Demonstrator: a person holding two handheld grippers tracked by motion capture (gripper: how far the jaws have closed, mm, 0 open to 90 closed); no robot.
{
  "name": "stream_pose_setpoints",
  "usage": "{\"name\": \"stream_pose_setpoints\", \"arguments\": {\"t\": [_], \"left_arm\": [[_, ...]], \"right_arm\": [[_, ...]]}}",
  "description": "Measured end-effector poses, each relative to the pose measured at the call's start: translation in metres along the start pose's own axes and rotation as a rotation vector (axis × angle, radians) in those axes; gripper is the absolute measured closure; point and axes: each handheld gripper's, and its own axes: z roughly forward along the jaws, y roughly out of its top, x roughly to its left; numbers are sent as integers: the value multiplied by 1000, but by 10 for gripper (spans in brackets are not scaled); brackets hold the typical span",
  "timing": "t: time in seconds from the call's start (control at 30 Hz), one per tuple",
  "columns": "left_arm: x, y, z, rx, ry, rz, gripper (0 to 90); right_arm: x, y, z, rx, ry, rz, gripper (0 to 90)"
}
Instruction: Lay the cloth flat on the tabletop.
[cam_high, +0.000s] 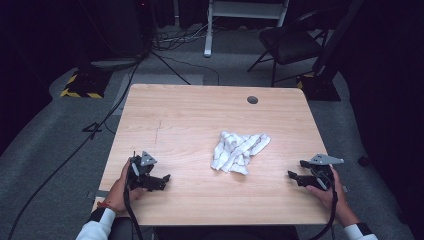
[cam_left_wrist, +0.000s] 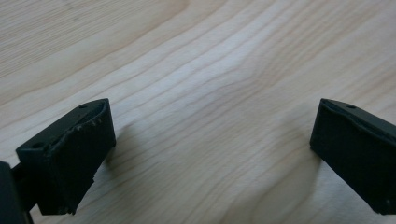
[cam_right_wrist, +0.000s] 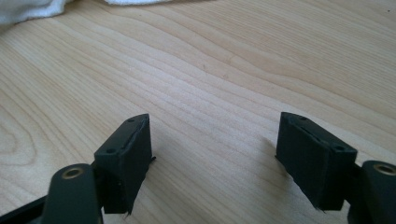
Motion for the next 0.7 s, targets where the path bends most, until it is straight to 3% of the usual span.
{"name": "stream_pose_setpoints", "arguments": {"t": [0.03, 0.3, 0.37, 0.43, 0.5, 0.6, 0.7], "left_arm": [[-5, 2, 2, -2, -30, 16, 4], [-21, 11, 10, 0, -67, 62, 3], [-24, 15, 13, 3, -84, 87, 4], [-28, 22, 20, 4, -141, 149, 4], [-31, 25, 22, 7, -145, 154, 4], [-44, 37, 32, 14, -167, 180, 4], [-55, 46, 40, 14, -185, 202, 5]], "right_arm": [[0, 0, 0, 1, -2, -1, 268], [1, 1, 0, 2, -5, 3, 265], [1, 1, 0, 3, -6, 2, 265], [2, 2, 0, 6, -2, -8, 281], [4, 3, 1, 10, -5, -14, 281], [15, 9, 7, 3, -8, -73, 287], [26, 15, 12, 7, 28, -95, 302]]}}
